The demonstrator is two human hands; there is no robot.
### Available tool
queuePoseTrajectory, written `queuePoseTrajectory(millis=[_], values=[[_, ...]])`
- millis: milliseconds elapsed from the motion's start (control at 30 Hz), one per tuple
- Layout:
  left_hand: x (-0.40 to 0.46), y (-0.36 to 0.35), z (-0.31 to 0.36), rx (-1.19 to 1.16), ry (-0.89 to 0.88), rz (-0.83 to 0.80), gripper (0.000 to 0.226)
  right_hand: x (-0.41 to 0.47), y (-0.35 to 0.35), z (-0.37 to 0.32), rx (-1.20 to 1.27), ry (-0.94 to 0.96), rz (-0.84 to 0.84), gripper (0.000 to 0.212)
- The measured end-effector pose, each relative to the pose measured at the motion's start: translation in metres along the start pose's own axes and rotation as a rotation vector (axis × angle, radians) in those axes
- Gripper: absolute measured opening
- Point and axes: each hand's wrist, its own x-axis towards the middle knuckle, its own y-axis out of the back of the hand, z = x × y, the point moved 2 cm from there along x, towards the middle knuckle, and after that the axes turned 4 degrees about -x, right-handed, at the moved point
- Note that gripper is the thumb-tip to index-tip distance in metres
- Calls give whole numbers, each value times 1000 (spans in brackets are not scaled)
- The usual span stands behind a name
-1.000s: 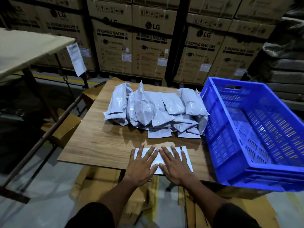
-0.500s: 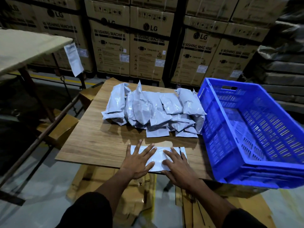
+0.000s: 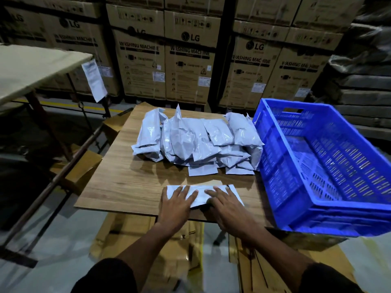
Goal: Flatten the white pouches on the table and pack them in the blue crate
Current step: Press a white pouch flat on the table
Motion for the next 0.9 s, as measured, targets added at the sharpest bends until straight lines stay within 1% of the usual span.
queuePoseTrajectory(millis=[67,133,167,200,267,300,333,367,400,467,500,533,567,600,633,733,800,900], values=[[4,4,-5,12,16,-8,77,-7,10,-5,-117,211,26,40],[6,9,-8,47,-16,-12,78,-12,11,-6,-222,407,-22,43],[7,12,-8,55,-32,-14,78,-13,9,-3,-258,448,-82,41],[9,15,-7,55,-48,-21,79,-12,6,1,-285,443,-161,39],[12,20,-3,46,-85,-27,83,-3,10,8,-311,363,-362,40],[14,22,0,42,-107,-16,83,3,13,11,-325,335,-418,35],[16,26,4,27,-124,14,82,7,17,14,-302,311,-402,24],[17,28,6,-6,-124,65,81,12,25,14,-244,274,-402,25],[18,31,7,-54,-95,125,81,17,34,14,-182,257,-405,39],[16,34,10,-187,52,202,88,20,55,17,-140,191,-367,70],[13,35,12,-255,121,240,93,18,63,23,-105,147,-362,78],[9,33,15,-305,164,271,97,14,67,30,-62,119,-342,75],[6,30,19,-333,178,283,98,10,70,37,-45,97,-313,60],[6,27,23,-336,176,273,97,7,76,42,-27,64,-270,40],[7,23,27,-312,172,244,95,3,80,50,-6,38,-200,27],[18,16,43,-158,158,94,79,-7,98,76,146,-81,87,28],[26,14,55,-100,134,-5,68,-10,119,90,213,-152,253,32],[38,10,72,-66,126,-101,64,-12,147,120,235,-230,416,34]])
